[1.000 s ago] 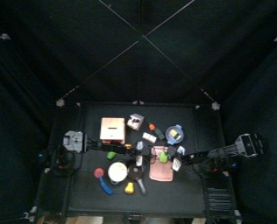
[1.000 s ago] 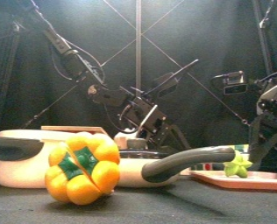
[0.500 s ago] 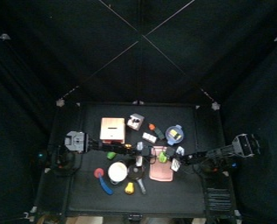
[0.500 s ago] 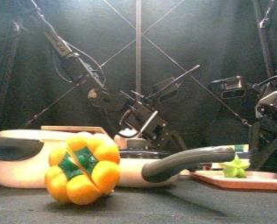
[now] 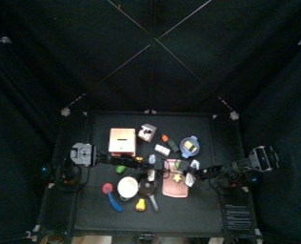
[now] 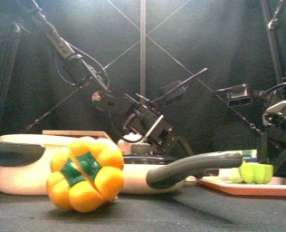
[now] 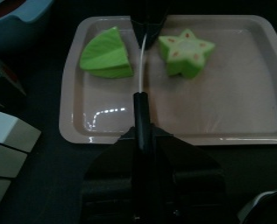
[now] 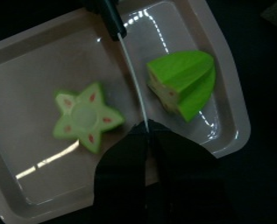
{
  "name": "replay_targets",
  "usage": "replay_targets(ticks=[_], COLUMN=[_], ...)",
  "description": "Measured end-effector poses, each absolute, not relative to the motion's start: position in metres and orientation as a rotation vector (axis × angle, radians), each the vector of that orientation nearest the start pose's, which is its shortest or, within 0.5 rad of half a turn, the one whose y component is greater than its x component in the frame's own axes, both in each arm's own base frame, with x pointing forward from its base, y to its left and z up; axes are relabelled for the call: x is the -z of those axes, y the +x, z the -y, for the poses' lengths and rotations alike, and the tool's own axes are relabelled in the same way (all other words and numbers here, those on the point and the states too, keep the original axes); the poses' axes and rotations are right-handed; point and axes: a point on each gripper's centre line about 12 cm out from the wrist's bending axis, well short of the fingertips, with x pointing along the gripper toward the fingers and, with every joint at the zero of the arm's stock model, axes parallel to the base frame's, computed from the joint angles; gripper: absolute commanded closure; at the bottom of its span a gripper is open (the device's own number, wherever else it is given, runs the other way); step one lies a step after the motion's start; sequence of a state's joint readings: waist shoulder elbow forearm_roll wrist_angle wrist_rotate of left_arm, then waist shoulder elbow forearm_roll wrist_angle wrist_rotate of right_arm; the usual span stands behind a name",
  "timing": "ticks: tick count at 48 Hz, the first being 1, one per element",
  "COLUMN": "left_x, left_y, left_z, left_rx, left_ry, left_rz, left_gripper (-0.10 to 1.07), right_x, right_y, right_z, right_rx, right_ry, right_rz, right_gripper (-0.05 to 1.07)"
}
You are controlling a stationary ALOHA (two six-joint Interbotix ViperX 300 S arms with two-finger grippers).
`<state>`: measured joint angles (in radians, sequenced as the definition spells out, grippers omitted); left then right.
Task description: Cut starfruit
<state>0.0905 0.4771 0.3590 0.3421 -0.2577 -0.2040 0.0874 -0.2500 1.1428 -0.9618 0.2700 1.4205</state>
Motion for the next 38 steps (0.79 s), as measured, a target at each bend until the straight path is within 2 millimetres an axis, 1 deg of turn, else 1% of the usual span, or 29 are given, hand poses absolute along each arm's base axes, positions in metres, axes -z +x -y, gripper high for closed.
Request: replay_targets(ticks=[10, 22, 38], left_x=[-0.079, -0.090, -0.090], left_y=[0.488, 0.488, 0.488], left_z=[-0.034, -0.034, -0.034], left_rx=[0.033, 0.028, 0.029], left_ry=[0.075, 0.079, 0.082], left_rz=[-0.594, -0.587, -0.587], left_gripper=[0.53, 0.53, 0.53], right_x=[-0.100, -0.113, -0.116], right_y=[0.231, 0.232, 0.230], right_z=[0.006, 0.006, 0.008], right_rx=[0.364, 0.357, 0.378], right_ry=[0.274, 0.289, 0.292], right_rz=[-0.978, -0.923, -0.917], right_gripper=[0.83, 0.83, 0.81])
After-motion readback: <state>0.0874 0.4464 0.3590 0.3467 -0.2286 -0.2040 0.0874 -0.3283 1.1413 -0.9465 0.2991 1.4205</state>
